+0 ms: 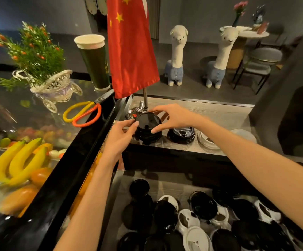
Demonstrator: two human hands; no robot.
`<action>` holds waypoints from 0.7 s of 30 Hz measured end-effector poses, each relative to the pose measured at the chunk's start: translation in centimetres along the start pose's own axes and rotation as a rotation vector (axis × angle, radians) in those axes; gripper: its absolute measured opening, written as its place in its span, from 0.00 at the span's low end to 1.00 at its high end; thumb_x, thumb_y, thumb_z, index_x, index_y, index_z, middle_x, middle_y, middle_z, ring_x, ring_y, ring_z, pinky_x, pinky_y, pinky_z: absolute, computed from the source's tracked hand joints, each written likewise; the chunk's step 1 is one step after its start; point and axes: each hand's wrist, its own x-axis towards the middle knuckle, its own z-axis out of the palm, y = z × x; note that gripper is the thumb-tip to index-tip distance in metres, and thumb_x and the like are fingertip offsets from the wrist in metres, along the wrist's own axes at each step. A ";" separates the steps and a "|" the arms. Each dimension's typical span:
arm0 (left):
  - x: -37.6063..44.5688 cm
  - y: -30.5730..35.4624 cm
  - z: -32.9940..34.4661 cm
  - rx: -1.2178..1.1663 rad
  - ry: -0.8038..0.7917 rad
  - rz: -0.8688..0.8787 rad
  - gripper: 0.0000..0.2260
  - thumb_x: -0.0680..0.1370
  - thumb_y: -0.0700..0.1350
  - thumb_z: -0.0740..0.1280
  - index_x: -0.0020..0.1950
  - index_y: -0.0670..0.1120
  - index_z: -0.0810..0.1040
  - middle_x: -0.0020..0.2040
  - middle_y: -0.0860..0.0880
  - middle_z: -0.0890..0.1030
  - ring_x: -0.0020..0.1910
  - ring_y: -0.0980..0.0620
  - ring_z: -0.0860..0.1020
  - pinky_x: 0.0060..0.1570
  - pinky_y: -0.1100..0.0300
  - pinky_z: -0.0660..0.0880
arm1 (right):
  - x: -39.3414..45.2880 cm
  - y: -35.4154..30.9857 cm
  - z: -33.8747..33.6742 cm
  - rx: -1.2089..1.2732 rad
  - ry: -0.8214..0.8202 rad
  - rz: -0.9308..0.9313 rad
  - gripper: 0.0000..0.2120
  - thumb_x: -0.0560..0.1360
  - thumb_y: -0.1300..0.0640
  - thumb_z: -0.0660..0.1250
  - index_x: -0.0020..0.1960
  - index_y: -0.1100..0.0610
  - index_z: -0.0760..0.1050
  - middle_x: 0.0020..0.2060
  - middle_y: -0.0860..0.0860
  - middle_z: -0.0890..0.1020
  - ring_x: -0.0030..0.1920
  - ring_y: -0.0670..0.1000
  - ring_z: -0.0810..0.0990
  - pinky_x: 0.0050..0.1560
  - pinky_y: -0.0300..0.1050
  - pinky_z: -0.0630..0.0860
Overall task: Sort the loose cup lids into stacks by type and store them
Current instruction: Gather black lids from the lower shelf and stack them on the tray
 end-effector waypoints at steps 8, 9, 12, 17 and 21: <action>0.7 -2.2 1.4 0.061 0.060 0.036 0.23 0.77 0.55 0.74 0.70 0.49 0.79 0.62 0.52 0.81 0.54 0.59 0.79 0.52 0.64 0.77 | 1.3 0.5 0.5 -0.093 -0.136 0.014 0.40 0.74 0.43 0.76 0.80 0.51 0.65 0.73 0.50 0.74 0.66 0.51 0.76 0.60 0.41 0.71; 0.7 -2.4 1.5 0.051 0.067 0.037 0.23 0.77 0.55 0.74 0.70 0.48 0.79 0.62 0.52 0.81 0.54 0.59 0.79 0.53 0.62 0.78 | 1.4 0.5 0.4 -0.090 -0.144 0.019 0.39 0.74 0.43 0.76 0.80 0.51 0.65 0.73 0.50 0.75 0.66 0.51 0.76 0.61 0.41 0.71; 0.9 -2.6 1.6 0.046 0.067 0.032 0.23 0.77 0.54 0.74 0.70 0.48 0.78 0.62 0.51 0.81 0.54 0.59 0.79 0.51 0.66 0.75 | 1.5 0.5 0.4 -0.111 -0.143 0.020 0.39 0.74 0.43 0.76 0.80 0.52 0.65 0.72 0.50 0.75 0.63 0.46 0.73 0.59 0.40 0.68; 0.7 -1.9 1.4 0.056 0.051 0.030 0.23 0.78 0.52 0.73 0.71 0.47 0.76 0.60 0.52 0.80 0.51 0.60 0.79 0.50 0.66 0.74 | 0.8 0.0 0.6 -0.200 -0.128 0.037 0.44 0.74 0.39 0.75 0.82 0.52 0.61 0.74 0.52 0.72 0.70 0.51 0.72 0.63 0.40 0.66; -3.1 -0.9 0.8 -0.022 0.198 0.151 0.15 0.81 0.49 0.71 0.66 0.50 0.75 0.55 0.55 0.79 0.46 0.66 0.78 0.43 0.72 0.76 | -2.6 -1.1 1.1 -0.049 0.140 -0.012 0.36 0.74 0.41 0.75 0.76 0.53 0.70 0.67 0.49 0.78 0.62 0.46 0.78 0.65 0.47 0.77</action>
